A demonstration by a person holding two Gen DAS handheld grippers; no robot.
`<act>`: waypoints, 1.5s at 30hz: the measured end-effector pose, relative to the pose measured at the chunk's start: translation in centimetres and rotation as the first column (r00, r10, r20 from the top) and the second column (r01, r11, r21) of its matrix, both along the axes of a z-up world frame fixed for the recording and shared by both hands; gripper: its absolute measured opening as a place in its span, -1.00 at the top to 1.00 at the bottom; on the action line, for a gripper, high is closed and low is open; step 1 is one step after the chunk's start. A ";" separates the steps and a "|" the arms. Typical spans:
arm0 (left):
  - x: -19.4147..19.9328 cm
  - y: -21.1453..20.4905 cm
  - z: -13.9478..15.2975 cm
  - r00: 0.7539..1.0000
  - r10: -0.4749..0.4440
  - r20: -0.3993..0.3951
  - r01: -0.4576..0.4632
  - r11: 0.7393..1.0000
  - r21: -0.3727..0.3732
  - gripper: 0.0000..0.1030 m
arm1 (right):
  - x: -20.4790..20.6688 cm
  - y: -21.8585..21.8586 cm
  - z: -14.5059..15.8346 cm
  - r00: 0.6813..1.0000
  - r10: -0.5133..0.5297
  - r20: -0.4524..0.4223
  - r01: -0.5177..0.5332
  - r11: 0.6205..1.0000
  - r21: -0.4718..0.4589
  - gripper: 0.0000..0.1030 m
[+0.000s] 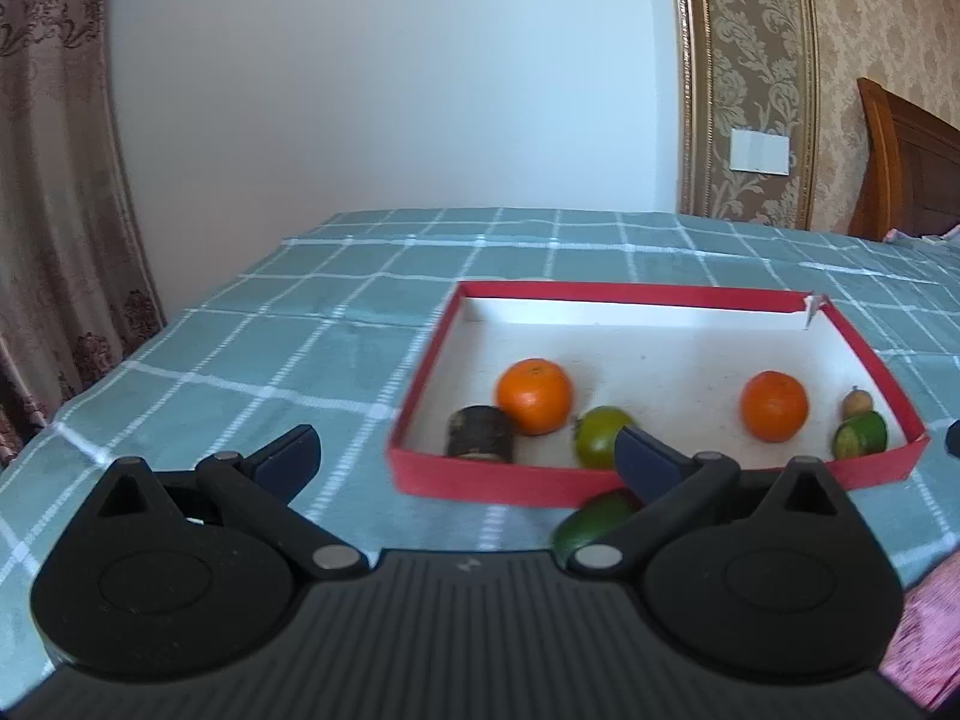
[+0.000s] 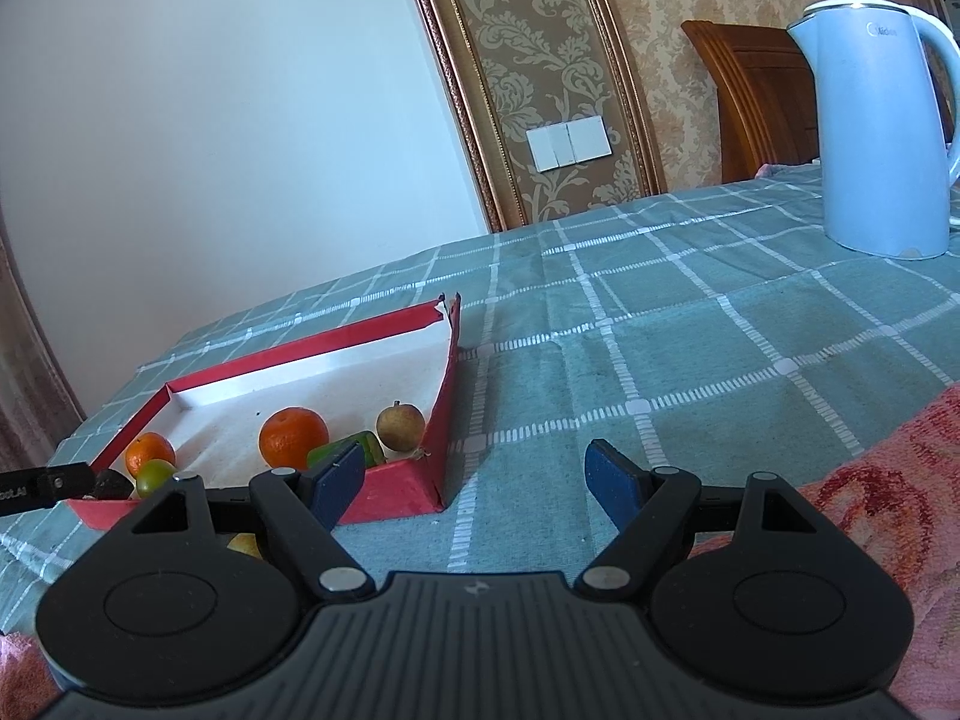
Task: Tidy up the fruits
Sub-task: 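Reach the right gripper to the small brown round fruit and grasp it, then carry the brown fruit into the red box and open the right gripper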
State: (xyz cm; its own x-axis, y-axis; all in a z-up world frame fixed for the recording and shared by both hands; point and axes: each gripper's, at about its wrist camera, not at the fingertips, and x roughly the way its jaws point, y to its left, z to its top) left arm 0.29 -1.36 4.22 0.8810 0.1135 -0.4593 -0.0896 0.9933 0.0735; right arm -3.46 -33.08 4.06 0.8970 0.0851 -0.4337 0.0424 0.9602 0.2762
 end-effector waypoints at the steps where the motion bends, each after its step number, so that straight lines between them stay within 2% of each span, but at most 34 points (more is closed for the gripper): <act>1: -0.4 0.5 -0.1 1.000 0.006 0.007 -0.006 1.000 0.003 -1.00 | 0.0 0.1 0.1 1.000 -0.002 0.004 0.002 1.000 -0.005 -0.56; 4: -1.1 2.2 -0.6 0.999 0.045 0.021 -0.045 0.999 0.007 -1.00 | -0.6 0.8 0.5 0.999 0.009 0.038 -0.008 0.999 -0.051 -0.57; 10: -1.4 4.9 -2.1 0.995 0.103 0.011 -0.102 0.995 -0.020 -1.00 | -1.3 4.7 1.0 0.988 0.154 0.016 -0.148 0.969 -0.198 -0.54; 12: -1.3 5.1 -2.5 0.995 0.102 -0.008 -0.102 0.994 -0.025 -1.00 | -1.3 6.0 1.0 0.982 0.191 0.001 -0.185 0.954 -0.237 -0.31; 14: -1.5 5.1 -2.4 0.995 0.097 0.006 -0.097 0.995 -0.026 -1.00 | -0.9 6.8 0.8 0.975 0.222 -0.030 -0.223 0.946 -0.237 -0.04; 20: -1.5 4.6 -2.5 0.996 0.084 0.002 -0.084 0.996 0.002 -1.00 | -0.2 8.9 0.9 0.959 0.277 -0.056 -0.282 0.925 -0.253 0.02; 27: -1.4 4.9 -2.7 0.996 0.091 -0.020 -0.091 0.996 -0.017 -1.00 | 0.7 11.1 0.7 0.942 0.320 -0.101 -0.336 0.901 -0.275 0.02; 31: -1.3 4.9 -2.8 0.996 0.090 -0.026 -0.090 0.996 -0.014 -1.00 | 1.6 11.6 0.1 0.936 0.321 -0.146 -0.350 0.897 -0.271 0.33; 33: -1.3 4.9 -2.8 0.996 0.090 -0.027 -0.091 0.996 -0.015 -1.00 | 1.9 11.6 -0.2 0.935 0.316 -0.158 -0.349 0.898 -0.267 0.38; 35: -1.3 4.9 -2.8 0.995 0.090 -0.031 -0.091 0.996 -0.018 -1.00 | 2.0 11.5 -0.3 0.937 0.309 -0.161 -0.342 0.902 -0.263 0.48; 39: -1.1 5.0 -2.9 0.995 0.092 -0.041 -0.093 0.995 -0.020 -1.00 | 1.7 11.6 -0.3 0.936 0.315 -0.154 -0.346 0.901 -0.261 0.49; 45: -1.2 5.0 -3.0 0.995 0.095 -0.043 -0.096 0.995 -0.018 -1.00 | 0.9 11.7 0.9 0.941 0.326 -0.092 -0.339 0.902 -0.269 0.49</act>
